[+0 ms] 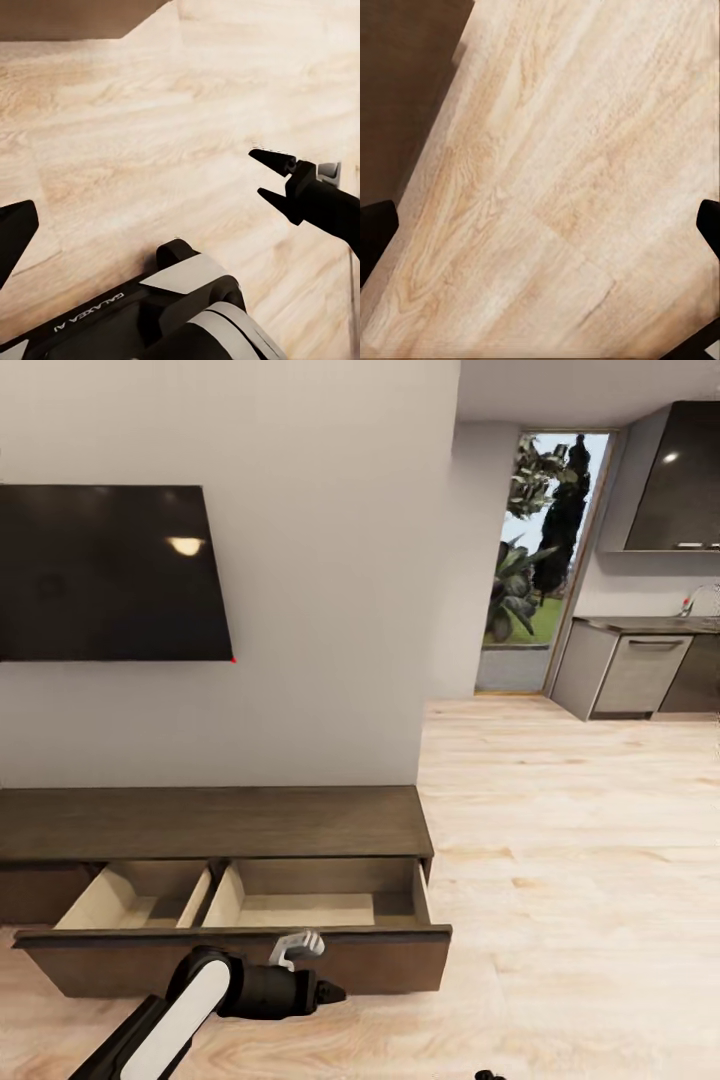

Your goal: Place each of the two pumpkins and all three candles from the living room inside a cabinet in the living room (use any cabinet), then make sure every cabinet is closed, and position the cauldron so it is next to a table in the living room.

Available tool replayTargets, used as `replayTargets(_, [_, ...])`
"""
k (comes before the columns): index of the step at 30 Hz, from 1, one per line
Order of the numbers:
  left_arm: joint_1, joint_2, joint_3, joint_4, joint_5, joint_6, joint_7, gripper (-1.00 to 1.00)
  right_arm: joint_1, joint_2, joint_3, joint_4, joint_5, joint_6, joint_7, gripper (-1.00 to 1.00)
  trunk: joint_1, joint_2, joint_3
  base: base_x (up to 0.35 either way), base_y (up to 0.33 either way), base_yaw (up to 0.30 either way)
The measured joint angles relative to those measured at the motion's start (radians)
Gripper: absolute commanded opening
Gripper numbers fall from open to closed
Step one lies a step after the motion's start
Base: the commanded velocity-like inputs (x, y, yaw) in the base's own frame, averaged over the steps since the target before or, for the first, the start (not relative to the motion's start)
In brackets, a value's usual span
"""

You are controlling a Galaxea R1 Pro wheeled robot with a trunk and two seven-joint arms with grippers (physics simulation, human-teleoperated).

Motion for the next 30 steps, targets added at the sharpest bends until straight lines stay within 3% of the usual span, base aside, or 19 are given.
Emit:
replayTargets(16, [0.0,0.0,-0.001,0.0,0.0,0.0,0.0,1.0,0.0,0.0,0.002,0.0,0.001,0.001,-0.002,1.0,0.0,0.0,0.0,-0.269,-0.195,0.0])
replayTargets(30, [0.0,0.0,-0.001,0.0,0.0,0.0,-0.001,1.0,0.0,0.0,0.002,0.0,0.001,0.003,0.0,1.0,0.0,0.0,0.0,-0.301,-0.062,0.0])
